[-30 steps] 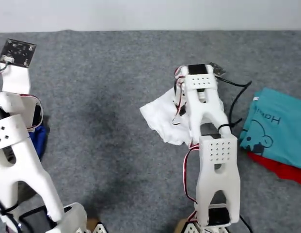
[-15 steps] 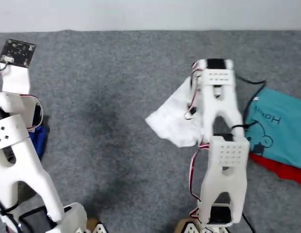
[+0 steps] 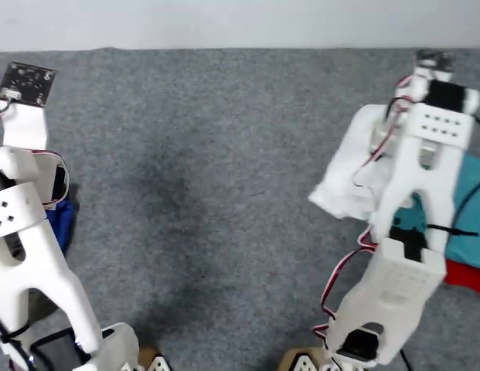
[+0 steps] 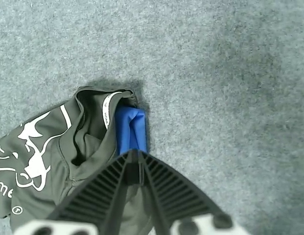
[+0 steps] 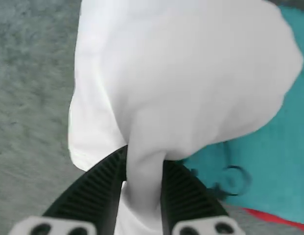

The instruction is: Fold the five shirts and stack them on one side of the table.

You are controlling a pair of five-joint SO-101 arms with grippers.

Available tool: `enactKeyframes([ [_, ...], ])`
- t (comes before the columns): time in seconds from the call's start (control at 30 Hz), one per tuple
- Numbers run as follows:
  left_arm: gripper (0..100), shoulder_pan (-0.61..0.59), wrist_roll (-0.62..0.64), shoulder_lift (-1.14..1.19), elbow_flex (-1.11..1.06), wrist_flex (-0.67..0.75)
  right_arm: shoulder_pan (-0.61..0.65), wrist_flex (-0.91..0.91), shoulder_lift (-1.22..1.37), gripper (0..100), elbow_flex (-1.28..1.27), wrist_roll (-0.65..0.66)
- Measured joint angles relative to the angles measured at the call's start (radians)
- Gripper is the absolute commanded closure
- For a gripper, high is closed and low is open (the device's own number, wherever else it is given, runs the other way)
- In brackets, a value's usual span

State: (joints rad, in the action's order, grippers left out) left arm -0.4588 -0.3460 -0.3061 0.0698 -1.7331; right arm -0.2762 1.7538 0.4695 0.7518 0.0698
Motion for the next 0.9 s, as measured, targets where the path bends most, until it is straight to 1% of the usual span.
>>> enactKeyframes([
  [0.13,99,0.0,0.0,0.0,0.0,0.0,-0.083,0.0,-0.012,99.1,0.0,0.103],
  [0.33,99,0.0,0.005,0.0,0.0,0.0,-0.196,0.002,-0.012,99.1,0.0,0.199],
  [0.63,99,0.0,0.006,0.0,0.0,0.0,-0.302,0.002,-0.012,99.1,0.0,0.287],
  [0.8,99,0.0,0.006,0.0,0.0,0.0,-0.342,-0.005,-0.012,99.1,0.0,0.296],
  [0.9,99,0.0,0.006,0.0,0.0,0.0,-0.381,-0.051,-0.012,99.1,0.0,0.296],
])
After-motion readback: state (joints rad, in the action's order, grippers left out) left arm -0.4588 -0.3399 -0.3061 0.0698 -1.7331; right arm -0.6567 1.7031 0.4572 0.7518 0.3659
